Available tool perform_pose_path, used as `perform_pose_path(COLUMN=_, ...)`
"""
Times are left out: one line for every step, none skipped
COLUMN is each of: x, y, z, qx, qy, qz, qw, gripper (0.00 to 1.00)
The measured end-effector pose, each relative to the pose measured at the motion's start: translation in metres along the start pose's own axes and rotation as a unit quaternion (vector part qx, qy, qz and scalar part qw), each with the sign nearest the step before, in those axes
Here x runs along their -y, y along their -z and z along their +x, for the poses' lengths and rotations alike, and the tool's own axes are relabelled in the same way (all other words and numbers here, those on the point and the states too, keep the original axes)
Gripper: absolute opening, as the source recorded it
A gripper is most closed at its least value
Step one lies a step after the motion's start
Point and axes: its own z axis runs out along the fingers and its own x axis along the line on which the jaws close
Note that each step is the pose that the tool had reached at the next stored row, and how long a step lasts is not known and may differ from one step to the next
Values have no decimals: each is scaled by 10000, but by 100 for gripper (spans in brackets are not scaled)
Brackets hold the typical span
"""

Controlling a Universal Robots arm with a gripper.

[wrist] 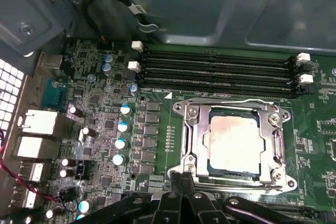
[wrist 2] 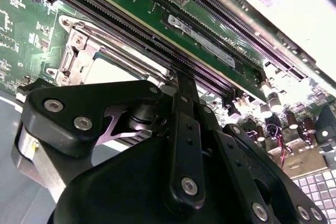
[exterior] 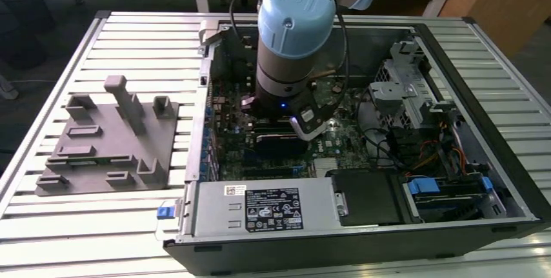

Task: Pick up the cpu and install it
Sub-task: 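Install the second cpu locking lever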

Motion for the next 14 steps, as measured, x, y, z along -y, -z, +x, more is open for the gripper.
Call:
perform_pose_path(x=0, y=-3, z=11, qx=1, qy=0, qz=-14, qw=10000, gripper=11)
perform_pose_path(x=0, y=-5, z=20, qx=2, qy=0, qz=-26, qw=10000, gripper=11)
perform_pose_path(x=0, y=-7, z=26, qx=3, qy=0, qz=-38, qw=10000, gripper=11)
perform_pose_path(x=1, y=-8, z=28, qx=3, qy=1, qz=-48, qw=10000, gripper=11)
perform_pose_path(x=1, y=-11, z=29, qx=3, qy=2, qz=-57, qw=10000, gripper=11)
perform_pose_path(x=2, y=-13, z=29, qx=4, qy=2, qz=-66, qw=10000, gripper=11)
perform_pose_path(x=3, y=-16, z=30, qx=5, qy=2, qz=-73, qw=10000, gripper=11)
perform_pose_path(x=4, y=-20, z=30, qx=5, qy=1, qz=-78, qw=10000, gripper=11)
perform_pose_path(x=5, y=-23, z=31, qx=5, qy=1, qz=-83, qw=10000, gripper=11)
perform_pose_path(x=7, y=-26, z=31, qx=5, qy=2, qz=-87, qw=10000, gripper=11)
perform_pose_path(x=7, y=-27, z=31, qx=6, qy=2, qz=-91, qw=10000, gripper=11)
perform_pose_path(x=7, y=-27, z=32, qx=5, qy=2, qz=-91, qw=10000, gripper=11)
perform_pose_path(x=7, y=-27, z=32, qx=5, qy=3, qz=-91, qw=10000, gripper=11)
perform_pose_path(x=6, y=-26, z=33, qx=5, qy=3, qz=-92, qw=10000, gripper=11)
